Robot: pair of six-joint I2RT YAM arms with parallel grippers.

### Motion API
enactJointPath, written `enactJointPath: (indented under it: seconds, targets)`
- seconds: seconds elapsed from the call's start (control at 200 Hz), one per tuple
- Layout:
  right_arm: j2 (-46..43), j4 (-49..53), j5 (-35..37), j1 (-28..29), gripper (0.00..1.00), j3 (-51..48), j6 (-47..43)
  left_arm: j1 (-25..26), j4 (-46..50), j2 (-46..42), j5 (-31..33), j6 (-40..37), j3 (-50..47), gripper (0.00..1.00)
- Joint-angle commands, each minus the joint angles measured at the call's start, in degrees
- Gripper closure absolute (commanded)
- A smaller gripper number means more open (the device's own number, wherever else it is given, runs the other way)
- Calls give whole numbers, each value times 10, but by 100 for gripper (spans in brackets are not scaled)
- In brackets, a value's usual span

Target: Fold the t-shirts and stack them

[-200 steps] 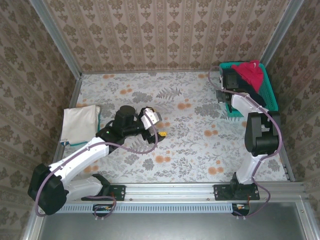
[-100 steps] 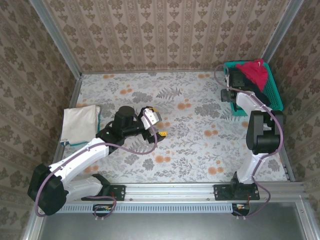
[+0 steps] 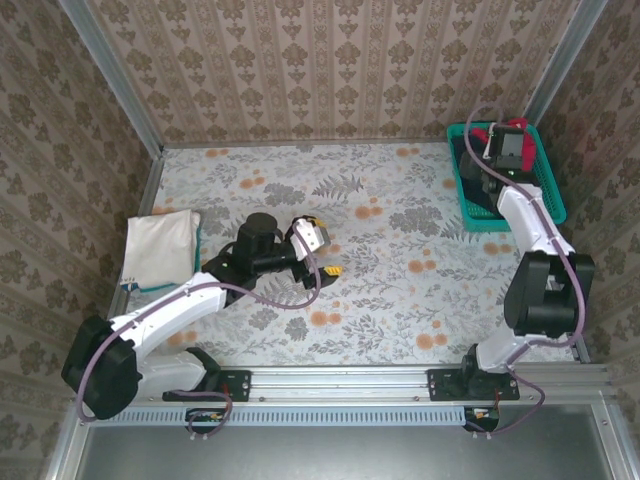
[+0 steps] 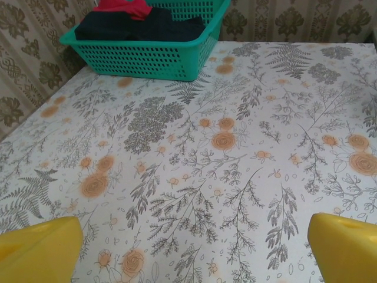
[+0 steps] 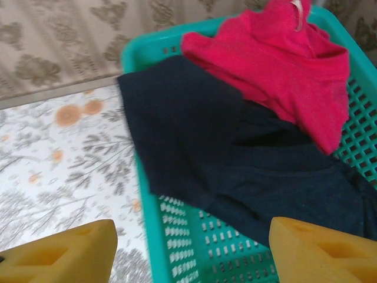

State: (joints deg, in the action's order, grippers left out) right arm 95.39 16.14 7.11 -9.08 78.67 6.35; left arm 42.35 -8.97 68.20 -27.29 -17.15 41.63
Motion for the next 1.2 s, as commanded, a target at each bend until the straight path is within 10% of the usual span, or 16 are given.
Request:
enactJointPath:
  seconds: [0.0,0.35,0.445,0.6,1.02,1.115,1.195]
  targets:
    - [65,40,-9,-11,30,53,32,3,-38,2,11,25,-2,0]
    - [213,77,-53,-16,33,171,77,9,-43,-6,35,82,-10,0]
    - [223,85,-55,-19,48,187,78,9,-44,-22,49,84,-18,0]
    - [195,83,-71,-23,100,185,81,9,-47,-38,74,75,-27,0]
    - [55,40,-66,-23,100,133,85,9,-71,-31,87,79,-29,0]
    - [67,49,-31,-34,47,141,92,9,-72,-34,87,80,-30,0]
    - [98,67,-29,-52,31,155,112,9,-72,-38,86,82,-33,0]
